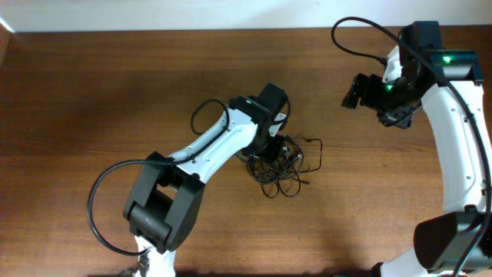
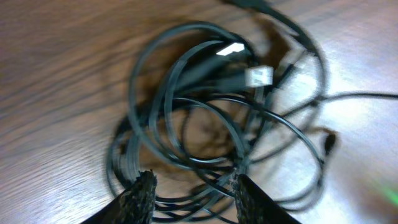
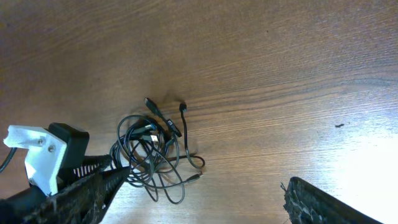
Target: Untangle cables
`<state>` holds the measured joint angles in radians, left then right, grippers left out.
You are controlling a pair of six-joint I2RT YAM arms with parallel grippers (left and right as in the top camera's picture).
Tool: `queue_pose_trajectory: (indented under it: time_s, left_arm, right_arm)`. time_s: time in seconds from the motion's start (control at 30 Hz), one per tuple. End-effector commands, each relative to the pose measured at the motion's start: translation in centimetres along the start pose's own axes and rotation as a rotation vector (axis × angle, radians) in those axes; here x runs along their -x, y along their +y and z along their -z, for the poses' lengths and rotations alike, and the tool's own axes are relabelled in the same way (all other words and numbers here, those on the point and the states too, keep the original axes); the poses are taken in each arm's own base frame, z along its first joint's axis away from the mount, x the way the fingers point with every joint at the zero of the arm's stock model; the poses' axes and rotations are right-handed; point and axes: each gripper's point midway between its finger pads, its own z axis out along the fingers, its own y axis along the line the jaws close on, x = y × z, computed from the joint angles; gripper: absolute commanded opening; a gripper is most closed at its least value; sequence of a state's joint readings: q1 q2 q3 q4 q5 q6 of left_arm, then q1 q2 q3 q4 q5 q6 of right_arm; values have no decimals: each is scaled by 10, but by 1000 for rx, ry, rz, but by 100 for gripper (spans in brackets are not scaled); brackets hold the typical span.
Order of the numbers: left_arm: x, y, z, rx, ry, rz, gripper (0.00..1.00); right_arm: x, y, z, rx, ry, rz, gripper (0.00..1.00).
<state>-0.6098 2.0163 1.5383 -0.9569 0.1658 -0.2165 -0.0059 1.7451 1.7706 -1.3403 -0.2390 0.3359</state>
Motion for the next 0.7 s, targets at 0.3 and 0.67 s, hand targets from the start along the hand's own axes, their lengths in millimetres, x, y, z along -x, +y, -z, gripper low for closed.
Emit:
queue_pose_trajectory:
  time_s: [0.3, 0.67]
  left_arm:
    - [4, 15, -40, 135, 18, 108, 31]
    - [-8, -13, -45, 146, 33, 31, 28]
  right_arm:
    - [0, -4, -3, -20, 12, 12, 94]
    - [0, -4, -3, -21, 13, 13, 94]
